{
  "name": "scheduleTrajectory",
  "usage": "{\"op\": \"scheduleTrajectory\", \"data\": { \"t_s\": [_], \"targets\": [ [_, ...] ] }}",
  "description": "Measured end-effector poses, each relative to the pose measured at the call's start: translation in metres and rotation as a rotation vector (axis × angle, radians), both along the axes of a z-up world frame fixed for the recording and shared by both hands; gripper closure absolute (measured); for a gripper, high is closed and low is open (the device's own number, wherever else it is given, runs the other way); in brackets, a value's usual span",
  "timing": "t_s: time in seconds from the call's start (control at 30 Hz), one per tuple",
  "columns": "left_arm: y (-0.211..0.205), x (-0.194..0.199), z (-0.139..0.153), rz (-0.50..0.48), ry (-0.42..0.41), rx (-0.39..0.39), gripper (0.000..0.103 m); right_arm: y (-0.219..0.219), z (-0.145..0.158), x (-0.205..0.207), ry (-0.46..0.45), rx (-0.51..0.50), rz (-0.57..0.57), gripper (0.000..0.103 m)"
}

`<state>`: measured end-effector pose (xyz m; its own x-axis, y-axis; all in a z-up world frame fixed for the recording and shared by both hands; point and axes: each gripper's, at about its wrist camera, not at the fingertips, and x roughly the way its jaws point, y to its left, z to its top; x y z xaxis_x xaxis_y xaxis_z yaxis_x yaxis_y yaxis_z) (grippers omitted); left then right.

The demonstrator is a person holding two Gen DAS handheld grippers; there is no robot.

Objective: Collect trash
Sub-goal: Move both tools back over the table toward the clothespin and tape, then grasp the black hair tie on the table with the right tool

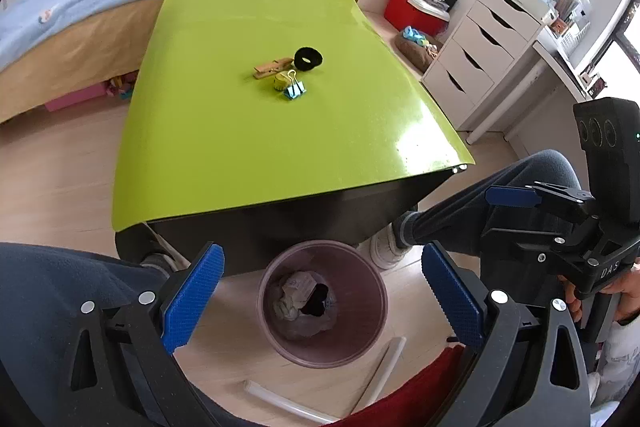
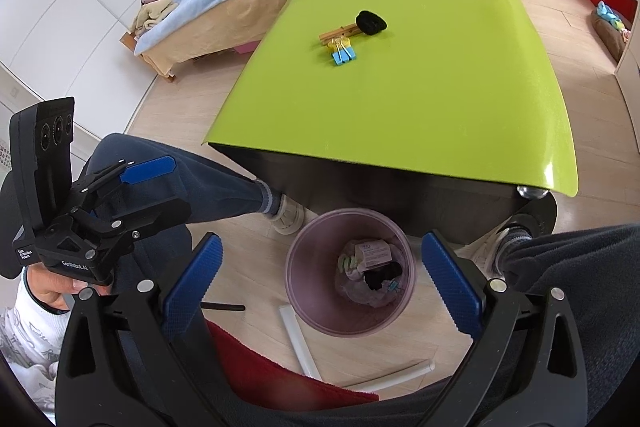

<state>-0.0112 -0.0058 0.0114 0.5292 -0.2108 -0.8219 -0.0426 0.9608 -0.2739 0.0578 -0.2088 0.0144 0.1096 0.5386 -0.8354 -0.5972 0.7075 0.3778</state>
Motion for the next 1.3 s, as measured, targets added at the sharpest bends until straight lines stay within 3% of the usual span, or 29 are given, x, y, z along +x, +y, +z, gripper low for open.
{"op": "scheduleTrajectory", "data": {
  "t_s": [0.3, 0.57, 1.03, 1.1, 1.17, 1.3],
  "targets": [
    [0.02, 0.032, 0.01, 0.02, -0.033, 0.058, 0.008, 0.02, 0.022, 0.048, -0.082, -0.019, -0.008, 0.005],
    [0.043, 0.059, 0.016, 0.049, -0.042, 0.072, 0.008, 0.075, 0.031, 0.112, -0.189, -0.136, 0.072, 0.005],
    [0.064, 0.068, 0.005, 0.085, -0.011, 0.039, 0.008, 0.161, -0.022, 0.187, -0.277, -0.337, 0.247, 0.006],
    [0.066, 0.068, 0.003, 0.089, -0.003, 0.036, 0.008, 0.168, -0.029, 0.19, -0.286, -0.361, 0.283, 0.015],
    [0.069, 0.069, 0.002, 0.093, 0.001, 0.032, 0.008, 0.174, -0.037, 0.193, -0.28, -0.389, 0.301, 0.031],
    [0.073, 0.07, 0.0, 0.098, 0.007, 0.023, 0.008, 0.178, -0.045, 0.2, -0.265, -0.409, 0.308, 0.048]
  ]
}}
